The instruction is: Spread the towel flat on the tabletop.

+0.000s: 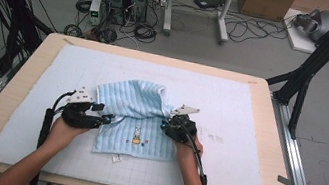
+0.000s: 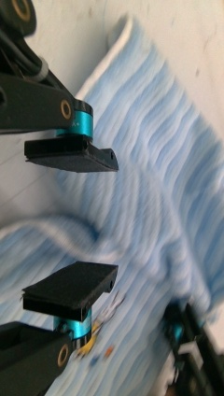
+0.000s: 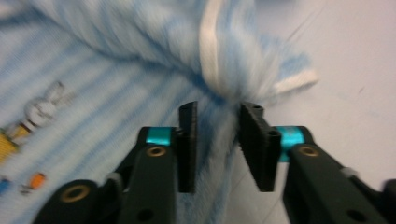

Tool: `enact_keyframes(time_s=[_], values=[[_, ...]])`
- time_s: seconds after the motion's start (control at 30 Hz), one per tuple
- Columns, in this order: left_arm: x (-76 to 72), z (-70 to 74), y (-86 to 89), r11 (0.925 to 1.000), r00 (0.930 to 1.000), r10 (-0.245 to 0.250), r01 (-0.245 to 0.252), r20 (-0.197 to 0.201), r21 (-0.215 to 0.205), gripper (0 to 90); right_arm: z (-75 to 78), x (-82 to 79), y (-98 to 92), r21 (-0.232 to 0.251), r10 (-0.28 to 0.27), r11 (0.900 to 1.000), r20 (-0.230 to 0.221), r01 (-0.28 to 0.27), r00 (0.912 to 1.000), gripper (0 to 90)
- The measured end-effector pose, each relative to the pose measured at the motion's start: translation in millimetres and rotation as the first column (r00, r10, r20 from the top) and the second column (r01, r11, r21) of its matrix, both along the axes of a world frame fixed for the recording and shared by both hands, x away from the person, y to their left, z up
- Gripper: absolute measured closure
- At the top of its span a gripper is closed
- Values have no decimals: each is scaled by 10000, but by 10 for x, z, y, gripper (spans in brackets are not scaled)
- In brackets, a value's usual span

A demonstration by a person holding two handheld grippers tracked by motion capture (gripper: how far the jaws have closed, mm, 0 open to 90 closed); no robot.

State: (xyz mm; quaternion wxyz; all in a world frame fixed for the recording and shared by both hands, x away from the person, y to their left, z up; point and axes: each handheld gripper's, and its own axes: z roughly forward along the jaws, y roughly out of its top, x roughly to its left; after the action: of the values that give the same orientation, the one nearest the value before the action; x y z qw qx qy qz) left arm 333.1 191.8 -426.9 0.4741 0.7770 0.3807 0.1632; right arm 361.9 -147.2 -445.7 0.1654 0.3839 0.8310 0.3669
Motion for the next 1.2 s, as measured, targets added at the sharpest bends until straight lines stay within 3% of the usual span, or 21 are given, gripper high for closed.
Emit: enact_keyframes(time_s=[0.13, 0.23, 0.27, 0.3, 0.43, 0.5, 0.57, 0.6, 0.73, 0.9, 0.97, 1.03, 1.17, 1.2], values=[[121, -51, -65, 9994, 9994, 309, -311, 127, 146, 393, 26, -43, -29, -19, 399, 9992, -306, -400, 9987, 842], [181, -95, -100, 9974, 9977, 623, -632, 267, 333, 395, 54, -124, -69, 148, 921, 9957, -851, -912, 9921, 843], [195, -99, -88, 9966, 9968, 749, -757, 265, 339, 400, 74, -213, -83, 183, 1365, 9906, -1203, -1352, 9833, 843], [211, -105, -74, 9961, 9960, 849, -856, 271, 232, 400, 74, -213, -83, 183, 1365, 9906, -1203, -1352, 9833, 843], [249, -101, 20, 9923, 9921, 1238, -1236, 203, -79, 399, 82, -417, -155, 561, 2121, 9771, -1712, -2054, 9621, 835], [264, -98, 62, 9908, 9907, 1349, -1346, 185, -140, 400, 84, -462, -194, 624, 2203, 9751, -1592, -2129, 9623, 759], [268, -93, 91, 9901, 9900, 1399, -1397, 184, -142, 400, 114, -447, -225, 838, 2088, 9764, -1324, -1990, 9689, 701], [269, -91, 107, 9897, 9896, 1423, -1419, 211, -178, 400, 140, -426, -237, 1060, 1927, 9778, -1161, -1807, 9744, 638], [275, -80, 166, 9876, 9877, 1548, -1540, 234, -320, 403, 275, -267, -272, 1693, 960, 9811, -48, -938, 9954, 527], [289, -94, 197, 9861, 9868, 1616, -1609, 141, -404, 407, 380, 20, -169, 2058, -186, 9786, 860, 5, 9961, 468], [289, -93, 198, 9863, 9869, 1605, -1597, 163, -410, 410, 389, 179, -51, 1931, -415, 9808, 751, 263, 9963, 446], [292, -96, 202, 9857, 9867, 1620, -1612, 135, -485, 412, 358, 337, 101, 1522, -304, 9881, 609, 208, 9977, 447], [297, -96, 233, 9848, 9859, 1668, -1660, 123, -509, 412, 163, 614, 343, 553, -383, 9977, -278, 398, 9989, 506], [297, -96, 243, 9844, 9856, 1686, -1678, 123, -528, 412, 125, 640, 360, 397, -425, 9983, -313, 437, 9986, 526]])
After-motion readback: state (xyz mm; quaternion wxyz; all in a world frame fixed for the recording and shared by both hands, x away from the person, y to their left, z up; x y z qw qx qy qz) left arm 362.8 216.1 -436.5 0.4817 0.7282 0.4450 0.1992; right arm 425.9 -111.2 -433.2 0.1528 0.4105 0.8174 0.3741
